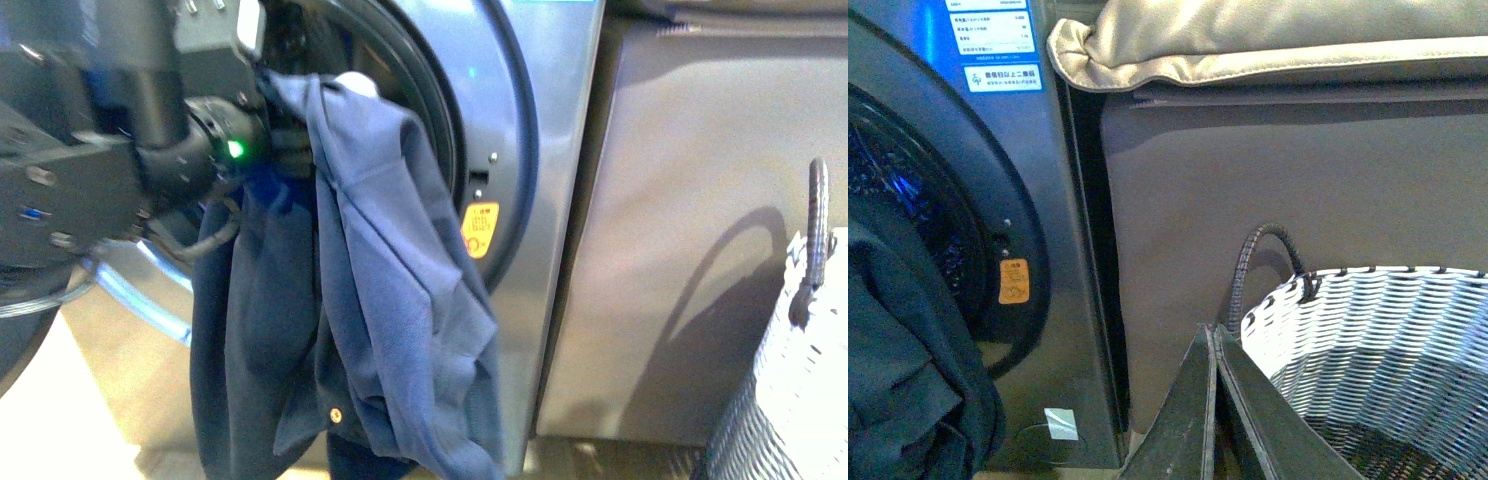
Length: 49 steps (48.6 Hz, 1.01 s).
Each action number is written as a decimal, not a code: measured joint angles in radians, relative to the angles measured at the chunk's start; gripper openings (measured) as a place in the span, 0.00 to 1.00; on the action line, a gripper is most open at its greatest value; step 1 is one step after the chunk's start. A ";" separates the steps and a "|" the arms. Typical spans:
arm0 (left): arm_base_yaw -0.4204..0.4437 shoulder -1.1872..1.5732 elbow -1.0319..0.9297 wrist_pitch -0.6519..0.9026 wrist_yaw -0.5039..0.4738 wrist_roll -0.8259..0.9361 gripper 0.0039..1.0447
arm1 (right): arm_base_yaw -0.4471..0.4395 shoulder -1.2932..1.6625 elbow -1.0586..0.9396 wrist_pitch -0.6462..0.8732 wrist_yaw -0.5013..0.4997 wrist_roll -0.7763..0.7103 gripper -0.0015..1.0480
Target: Put clothes into washing machine
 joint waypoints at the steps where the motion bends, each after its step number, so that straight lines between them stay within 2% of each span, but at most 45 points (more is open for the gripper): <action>1: 0.001 0.013 0.009 0.000 0.000 0.003 0.08 | -0.015 -0.013 -0.019 0.006 -0.016 0.000 0.02; 13: 0.026 0.126 0.151 -0.043 0.005 0.016 0.08 | -0.132 -0.126 -0.160 0.030 -0.131 0.000 0.02; 15: 0.032 0.151 0.191 -0.061 0.008 0.020 0.08 | -0.198 -0.146 -0.181 0.030 -0.224 0.000 0.02; 18: 0.042 0.190 0.246 -0.085 0.013 0.028 0.08 | -0.248 -0.170 -0.202 0.031 -0.243 0.000 0.02; 29: 0.076 0.312 0.428 -0.167 0.011 0.032 0.08 | -0.258 -0.225 -0.253 0.029 -0.249 0.000 0.02; 33: 0.090 0.348 0.483 -0.195 0.004 0.032 0.08 | -0.259 -0.309 -0.261 -0.073 -0.249 0.000 0.02; 38: 0.112 0.397 0.565 -0.241 -0.006 0.032 0.08 | -0.259 -0.364 -0.270 -0.091 -0.249 0.000 0.02; 49: 0.142 0.571 0.877 -0.430 -0.029 0.056 0.08 | -0.259 -0.390 -0.299 -0.089 -0.249 0.000 0.02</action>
